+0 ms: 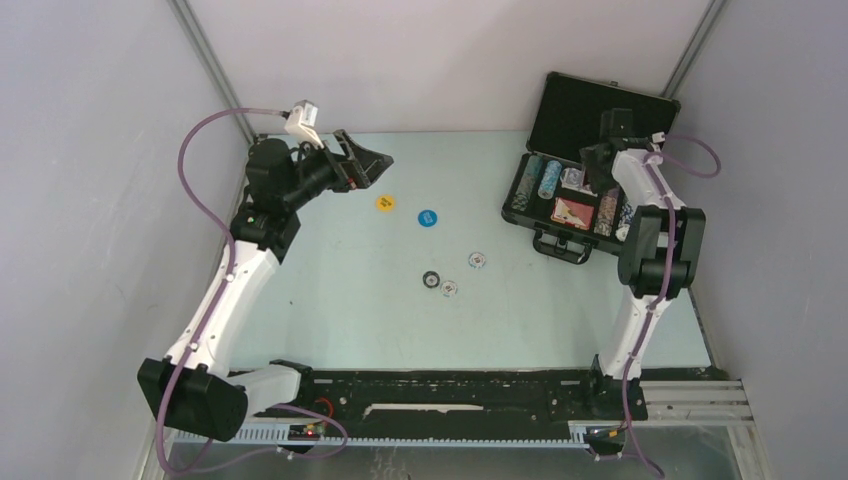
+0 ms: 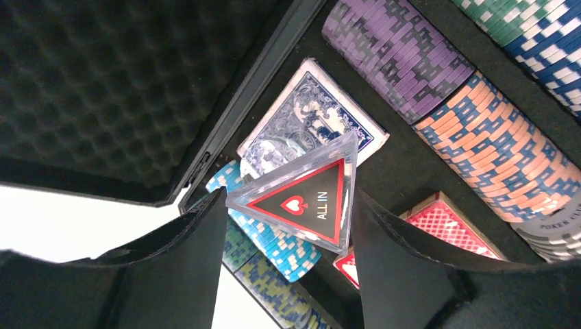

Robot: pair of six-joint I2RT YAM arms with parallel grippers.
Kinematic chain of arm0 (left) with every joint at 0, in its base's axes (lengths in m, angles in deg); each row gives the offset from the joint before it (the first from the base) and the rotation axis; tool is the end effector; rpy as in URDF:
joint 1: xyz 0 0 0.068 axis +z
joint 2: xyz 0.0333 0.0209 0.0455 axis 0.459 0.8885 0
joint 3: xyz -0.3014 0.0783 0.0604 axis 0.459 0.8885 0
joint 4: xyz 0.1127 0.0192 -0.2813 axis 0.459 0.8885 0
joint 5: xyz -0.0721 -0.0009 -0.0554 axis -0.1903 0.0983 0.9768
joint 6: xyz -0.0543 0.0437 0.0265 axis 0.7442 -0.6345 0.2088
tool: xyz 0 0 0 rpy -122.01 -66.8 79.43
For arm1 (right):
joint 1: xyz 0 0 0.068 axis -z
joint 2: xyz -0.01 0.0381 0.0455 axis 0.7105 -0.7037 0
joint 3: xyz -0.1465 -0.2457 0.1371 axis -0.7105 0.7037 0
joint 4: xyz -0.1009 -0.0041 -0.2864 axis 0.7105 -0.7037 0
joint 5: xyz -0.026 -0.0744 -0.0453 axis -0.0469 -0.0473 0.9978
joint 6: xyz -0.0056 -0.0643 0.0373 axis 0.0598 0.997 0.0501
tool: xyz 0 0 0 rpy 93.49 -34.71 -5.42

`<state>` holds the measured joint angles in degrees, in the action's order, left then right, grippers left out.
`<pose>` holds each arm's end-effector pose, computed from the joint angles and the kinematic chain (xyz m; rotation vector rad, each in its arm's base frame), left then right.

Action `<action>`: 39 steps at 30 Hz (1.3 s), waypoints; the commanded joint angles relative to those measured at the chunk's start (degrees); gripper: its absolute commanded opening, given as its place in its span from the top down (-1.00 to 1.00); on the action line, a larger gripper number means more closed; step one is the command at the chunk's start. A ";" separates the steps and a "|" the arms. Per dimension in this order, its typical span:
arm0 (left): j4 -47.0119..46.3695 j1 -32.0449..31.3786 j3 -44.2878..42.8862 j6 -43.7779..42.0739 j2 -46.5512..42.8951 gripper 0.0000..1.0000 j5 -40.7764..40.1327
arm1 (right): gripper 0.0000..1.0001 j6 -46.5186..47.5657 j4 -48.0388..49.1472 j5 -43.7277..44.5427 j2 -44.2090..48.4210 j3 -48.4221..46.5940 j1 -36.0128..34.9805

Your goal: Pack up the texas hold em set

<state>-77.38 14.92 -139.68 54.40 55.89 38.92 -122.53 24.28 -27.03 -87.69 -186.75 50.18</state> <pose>0.3053 -0.0953 0.4445 0.0638 1.7638 -0.9499 0.5184 -0.0599 0.2612 1.4881 1.9581 0.1470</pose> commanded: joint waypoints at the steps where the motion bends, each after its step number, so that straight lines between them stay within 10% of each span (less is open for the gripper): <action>1: -3.04 0.69 1.53 1.38 0.24 -1.00 1.75 | -0.03 -7.04 -5.49 3.05 -3.45 -5.07 0.26; 25: -5.47 2.12 2.51 3.61 0.16 -1.00 3.40 | -0.13 -7.19 -6.77 2.85 -11.80 -11.84 2.46; 39: -5.91 2.48 2.69 3.88 -0.05 -1.00 3.70 | -0.72 -5.74 -7.02 1.49 -11.02 -11.70 3.09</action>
<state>-80.64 17.04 -138.44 57.50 56.48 41.57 -128.59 18.82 -26.79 -98.53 -197.53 52.59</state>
